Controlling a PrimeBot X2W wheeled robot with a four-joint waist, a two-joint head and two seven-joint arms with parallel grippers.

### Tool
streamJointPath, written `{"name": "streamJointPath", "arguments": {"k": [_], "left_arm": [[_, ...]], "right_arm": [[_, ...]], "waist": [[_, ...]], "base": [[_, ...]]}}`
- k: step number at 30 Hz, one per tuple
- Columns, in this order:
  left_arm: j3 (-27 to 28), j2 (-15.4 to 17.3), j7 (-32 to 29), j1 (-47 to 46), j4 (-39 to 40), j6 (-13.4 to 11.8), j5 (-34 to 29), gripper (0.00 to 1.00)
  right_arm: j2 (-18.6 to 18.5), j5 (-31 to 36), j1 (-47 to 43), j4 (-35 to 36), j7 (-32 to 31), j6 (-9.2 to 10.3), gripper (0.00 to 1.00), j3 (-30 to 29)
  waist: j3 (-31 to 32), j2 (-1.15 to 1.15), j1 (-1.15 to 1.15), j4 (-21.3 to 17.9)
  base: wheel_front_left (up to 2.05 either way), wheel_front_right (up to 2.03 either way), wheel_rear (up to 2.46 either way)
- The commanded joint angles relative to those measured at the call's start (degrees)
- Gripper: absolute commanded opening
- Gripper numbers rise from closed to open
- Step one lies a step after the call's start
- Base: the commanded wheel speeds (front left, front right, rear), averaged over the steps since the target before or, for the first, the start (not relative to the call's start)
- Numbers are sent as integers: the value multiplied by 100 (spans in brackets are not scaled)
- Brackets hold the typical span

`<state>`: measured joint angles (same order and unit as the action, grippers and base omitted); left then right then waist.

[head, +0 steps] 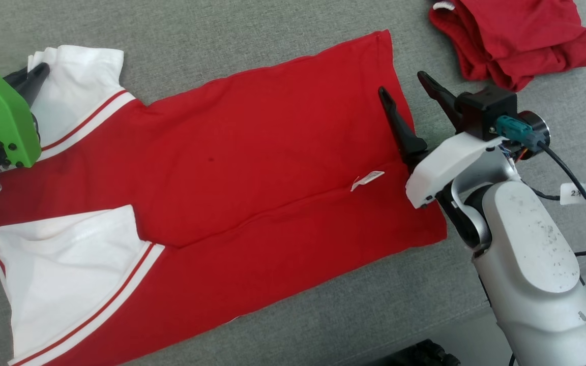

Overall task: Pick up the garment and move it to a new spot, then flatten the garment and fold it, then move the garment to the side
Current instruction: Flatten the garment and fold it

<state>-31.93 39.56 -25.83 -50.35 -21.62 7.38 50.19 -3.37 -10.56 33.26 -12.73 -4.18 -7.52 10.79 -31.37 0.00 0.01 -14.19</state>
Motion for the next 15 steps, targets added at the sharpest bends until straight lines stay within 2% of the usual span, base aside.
{"name": "streamJointPath", "arguments": {"k": [1,8,15], "left_arm": [[-2,48,124,93,15,18,-8,0],[55,9,785,46,123,18,-124,0],[-38,-58,1195,106,429,18,-57,0]], "right_arm": [[-61,52,127,-57,-45,8,100,42],[-307,89,822,-482,-333,8,100,160],[-512,30,1571,-1355,-806,8,100,245]], "waist": [[33,0,-1,47],[105,0,-1,245],[119,0,-1,556]], "base": [[0,0,0],[0,0,0],[0,0,0]]}}
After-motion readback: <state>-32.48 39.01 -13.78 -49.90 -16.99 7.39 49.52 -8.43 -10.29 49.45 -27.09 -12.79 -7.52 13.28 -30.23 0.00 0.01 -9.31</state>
